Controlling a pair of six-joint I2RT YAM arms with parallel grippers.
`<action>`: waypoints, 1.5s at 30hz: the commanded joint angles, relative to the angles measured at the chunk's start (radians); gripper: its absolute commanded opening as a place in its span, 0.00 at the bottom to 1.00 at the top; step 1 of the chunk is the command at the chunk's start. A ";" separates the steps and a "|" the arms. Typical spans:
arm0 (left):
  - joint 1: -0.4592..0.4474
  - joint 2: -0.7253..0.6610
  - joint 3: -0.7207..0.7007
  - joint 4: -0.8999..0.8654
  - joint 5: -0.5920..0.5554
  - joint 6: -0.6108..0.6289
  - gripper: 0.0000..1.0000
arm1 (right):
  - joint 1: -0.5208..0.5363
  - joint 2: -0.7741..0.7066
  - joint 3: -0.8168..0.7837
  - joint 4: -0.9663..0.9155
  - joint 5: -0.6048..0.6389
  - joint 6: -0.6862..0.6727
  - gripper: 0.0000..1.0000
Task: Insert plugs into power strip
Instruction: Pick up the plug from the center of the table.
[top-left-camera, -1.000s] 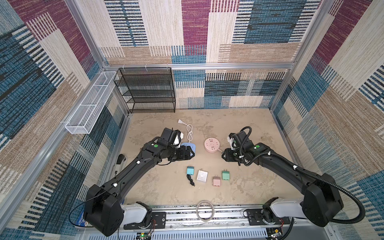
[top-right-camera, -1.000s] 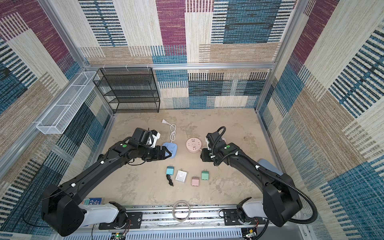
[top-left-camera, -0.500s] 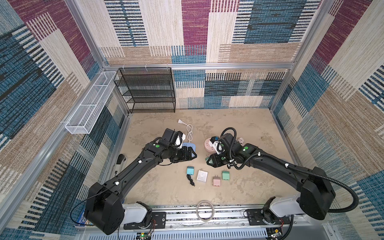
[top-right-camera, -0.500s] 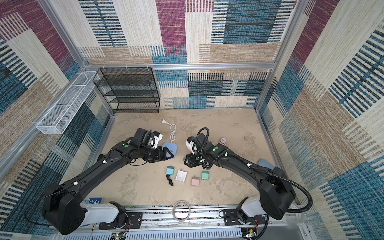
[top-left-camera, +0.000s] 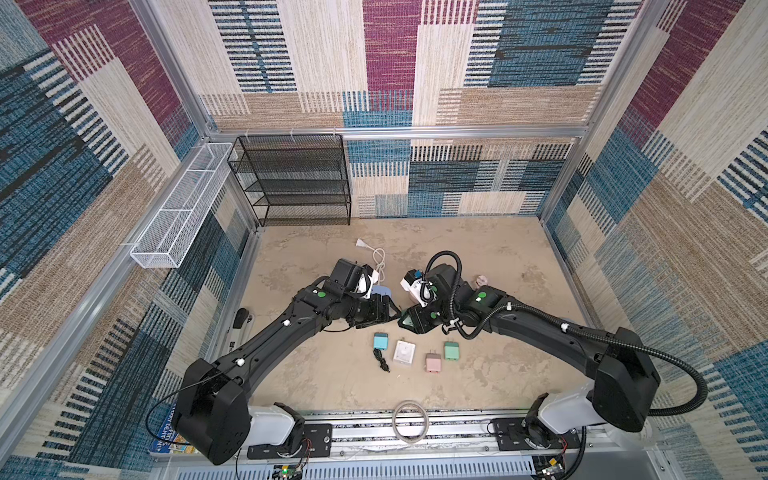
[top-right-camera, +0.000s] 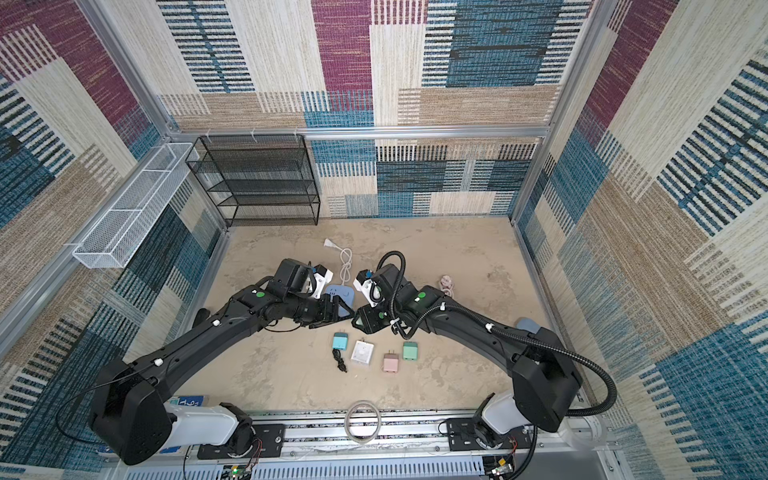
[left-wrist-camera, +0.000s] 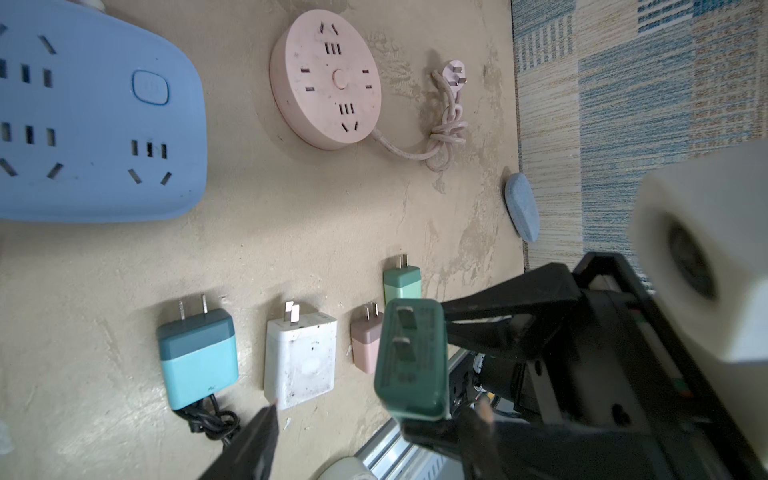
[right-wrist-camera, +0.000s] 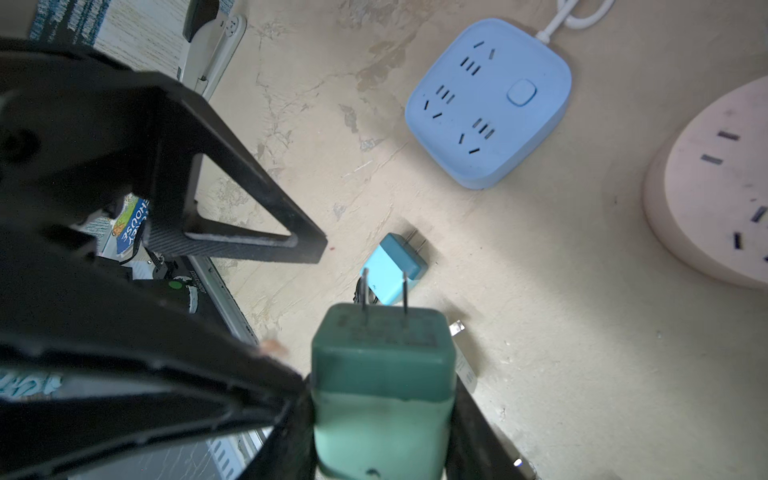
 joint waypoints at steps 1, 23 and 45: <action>-0.005 0.007 -0.009 0.035 0.023 -0.019 0.70 | 0.005 -0.006 0.013 0.046 -0.010 -0.008 0.00; -0.031 0.054 -0.025 0.094 0.041 -0.049 0.41 | 0.030 0.018 0.025 0.100 0.031 0.008 0.00; -0.036 0.087 -0.044 0.144 0.041 -0.057 0.00 | 0.029 0.050 0.036 0.166 0.090 0.021 0.00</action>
